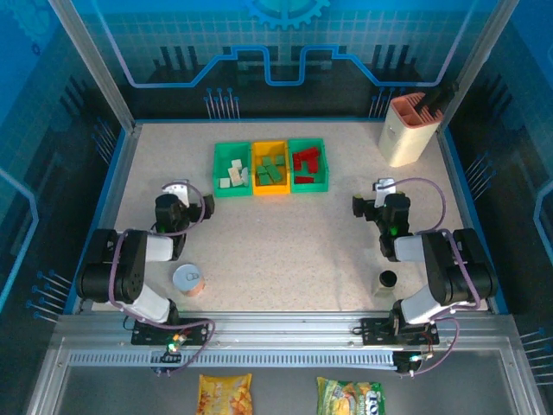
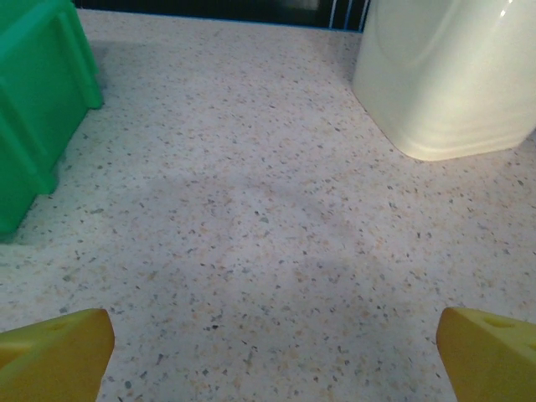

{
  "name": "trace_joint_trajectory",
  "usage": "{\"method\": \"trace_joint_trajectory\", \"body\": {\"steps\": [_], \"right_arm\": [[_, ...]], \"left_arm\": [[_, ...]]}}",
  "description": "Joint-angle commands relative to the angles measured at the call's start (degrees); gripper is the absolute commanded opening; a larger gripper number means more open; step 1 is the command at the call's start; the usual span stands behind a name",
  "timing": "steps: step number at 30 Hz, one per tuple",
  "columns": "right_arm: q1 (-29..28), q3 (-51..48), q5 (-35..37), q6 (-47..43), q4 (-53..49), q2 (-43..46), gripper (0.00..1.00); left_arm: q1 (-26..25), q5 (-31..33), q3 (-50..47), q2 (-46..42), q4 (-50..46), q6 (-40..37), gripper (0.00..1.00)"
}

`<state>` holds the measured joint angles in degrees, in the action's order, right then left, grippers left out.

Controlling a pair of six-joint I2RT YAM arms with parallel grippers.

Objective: Sort the legos into containers by color
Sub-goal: Reset both arms

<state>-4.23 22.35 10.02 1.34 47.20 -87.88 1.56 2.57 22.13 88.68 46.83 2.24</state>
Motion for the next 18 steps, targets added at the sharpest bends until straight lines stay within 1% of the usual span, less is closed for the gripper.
{"method": "trace_joint_trajectory", "body": {"steps": [1, 5, 7, 12, 16, 18], "right_arm": [[-0.3, 0.4, -1.5, -1.4, 3.7, -0.2, 1.0], [-0.9, 0.2, -0.4, -1.8, 4.7, -0.4, 1.0], [-0.5, 0.3, -1.4, -1.5, 3.9, -0.3, 1.0], [-0.5, 0.2, -1.4, -1.5, 4.1, -0.3, 1.0], [0.4, 0.9, -4.6, -1.5, 3.0, -0.4, 1.0], [0.4, 0.6, -4.7, -1.5, 3.4, -0.4, 1.0]], "left_arm": [[-2.1, 1.5, 0.2, 0.3, 5.2, -2.7, 0.99], [-2.1, 1.5, 0.2, 0.2, 5.1, -2.7, 0.99], [-2.1, 1.5, 0.1, 0.2, 5.3, -2.8, 0.99], [-2.1, 1.5, 0.1, 0.2, 5.3, -2.7, 0.99], [-2.1, 1.5, 0.0, 0.2, 5.3, -2.7, 0.99], [-2.1, 1.5, 0.2, 0.2, 5.3, -2.8, 0.99]]}}
